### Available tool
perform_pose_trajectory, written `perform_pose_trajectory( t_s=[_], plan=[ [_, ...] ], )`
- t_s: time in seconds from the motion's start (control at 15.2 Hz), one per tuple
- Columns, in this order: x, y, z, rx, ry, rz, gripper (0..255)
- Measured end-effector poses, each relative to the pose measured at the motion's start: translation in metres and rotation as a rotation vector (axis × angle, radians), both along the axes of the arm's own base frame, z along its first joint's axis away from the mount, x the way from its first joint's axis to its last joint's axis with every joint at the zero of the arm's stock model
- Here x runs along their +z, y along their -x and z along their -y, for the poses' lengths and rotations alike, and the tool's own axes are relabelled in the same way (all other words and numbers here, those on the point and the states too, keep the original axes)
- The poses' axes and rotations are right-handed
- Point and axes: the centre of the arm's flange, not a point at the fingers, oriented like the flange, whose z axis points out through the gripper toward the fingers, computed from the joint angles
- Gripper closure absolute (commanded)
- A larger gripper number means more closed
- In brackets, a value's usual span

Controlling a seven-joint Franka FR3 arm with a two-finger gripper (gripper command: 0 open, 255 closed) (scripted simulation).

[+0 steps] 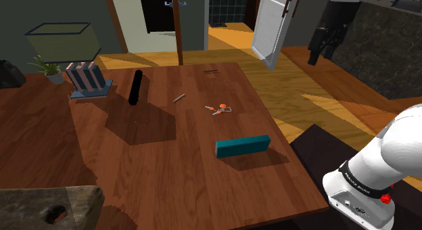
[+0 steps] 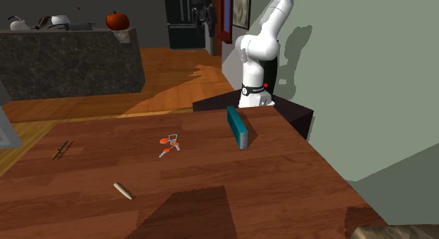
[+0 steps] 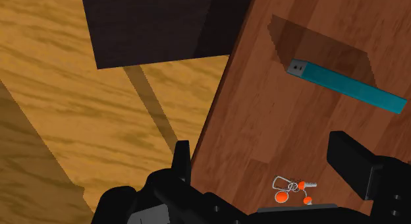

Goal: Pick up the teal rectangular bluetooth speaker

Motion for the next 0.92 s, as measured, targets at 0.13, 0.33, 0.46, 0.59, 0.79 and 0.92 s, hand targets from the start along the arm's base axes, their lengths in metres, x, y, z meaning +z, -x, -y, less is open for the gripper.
perform_pose_trajectory(
  t_s=[0.13, 0.33, 0.46, 0.59, 0.79, 0.92],
  plan=[
    [-0.005, -0.002, -0.003, 0.02, -0.001, 0.002, 0],
    [-0.03, -0.014, -0.023, 0.131, -0.007, 0.016, 0],
    [-0.046, -0.023, -0.042, 0.216, -0.012, 0.027, 0],
    [-0.062, -0.03, -0.059, 0.303, -0.018, 0.039, 0],
    [-0.09, -0.038, -0.086, 0.434, -0.025, 0.056, 0],
    [-0.109, -0.039, -0.105, 0.521, -0.03, 0.068, 0]
  ],
)
